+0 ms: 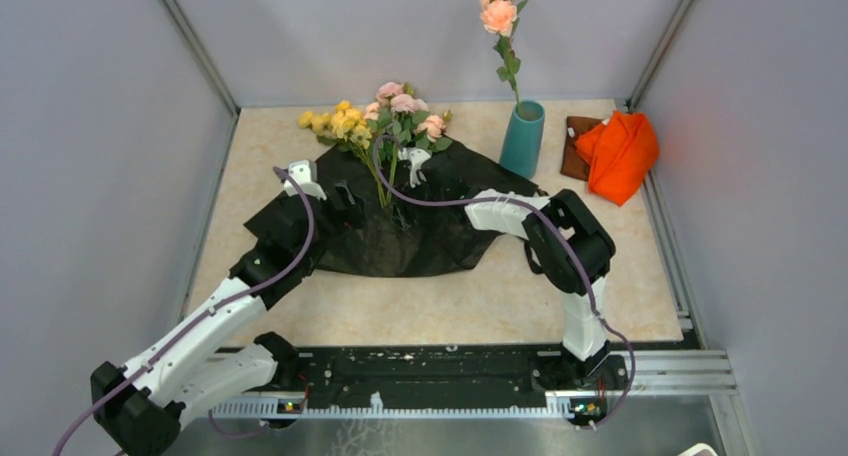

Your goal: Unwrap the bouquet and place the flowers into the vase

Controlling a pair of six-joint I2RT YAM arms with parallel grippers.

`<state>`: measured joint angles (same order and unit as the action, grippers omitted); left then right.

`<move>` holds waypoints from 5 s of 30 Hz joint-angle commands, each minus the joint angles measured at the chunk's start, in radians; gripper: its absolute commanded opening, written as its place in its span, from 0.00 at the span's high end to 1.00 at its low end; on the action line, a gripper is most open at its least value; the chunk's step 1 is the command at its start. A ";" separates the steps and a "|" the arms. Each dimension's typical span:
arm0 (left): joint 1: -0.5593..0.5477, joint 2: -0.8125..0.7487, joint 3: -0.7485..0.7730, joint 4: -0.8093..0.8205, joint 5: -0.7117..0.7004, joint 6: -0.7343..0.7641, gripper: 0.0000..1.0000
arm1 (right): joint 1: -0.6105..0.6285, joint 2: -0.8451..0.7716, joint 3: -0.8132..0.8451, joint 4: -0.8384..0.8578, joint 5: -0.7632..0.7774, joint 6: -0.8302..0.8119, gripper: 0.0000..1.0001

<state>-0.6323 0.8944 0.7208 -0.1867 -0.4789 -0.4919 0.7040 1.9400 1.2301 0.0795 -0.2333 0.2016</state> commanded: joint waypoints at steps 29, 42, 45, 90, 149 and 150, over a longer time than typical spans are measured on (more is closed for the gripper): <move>0.031 -0.001 -0.050 0.075 -0.042 -0.020 0.01 | 0.211 -0.578 -0.361 0.055 0.227 0.041 0.90; 0.180 0.449 0.071 0.321 0.619 0.371 0.01 | 0.209 -0.814 -0.419 -0.074 0.351 0.006 0.60; 0.181 0.480 0.092 0.354 0.656 0.495 0.01 | 0.209 -0.848 -0.420 -0.120 0.355 -0.001 0.59; 0.272 0.808 0.348 0.102 1.138 0.776 0.14 | 0.204 -0.976 -0.452 -0.263 0.499 -0.056 0.55; 0.003 0.169 -0.010 0.051 1.027 0.393 0.85 | 0.098 -0.487 -0.234 -0.009 0.312 0.008 0.53; 0.003 0.159 -0.010 0.046 1.015 0.387 0.85 | 0.107 -0.474 -0.249 0.011 0.304 0.019 0.53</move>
<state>-0.6266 1.0946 0.7235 -0.1043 0.5968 -0.0692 0.7959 1.4113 0.9783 0.0017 0.1459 0.1665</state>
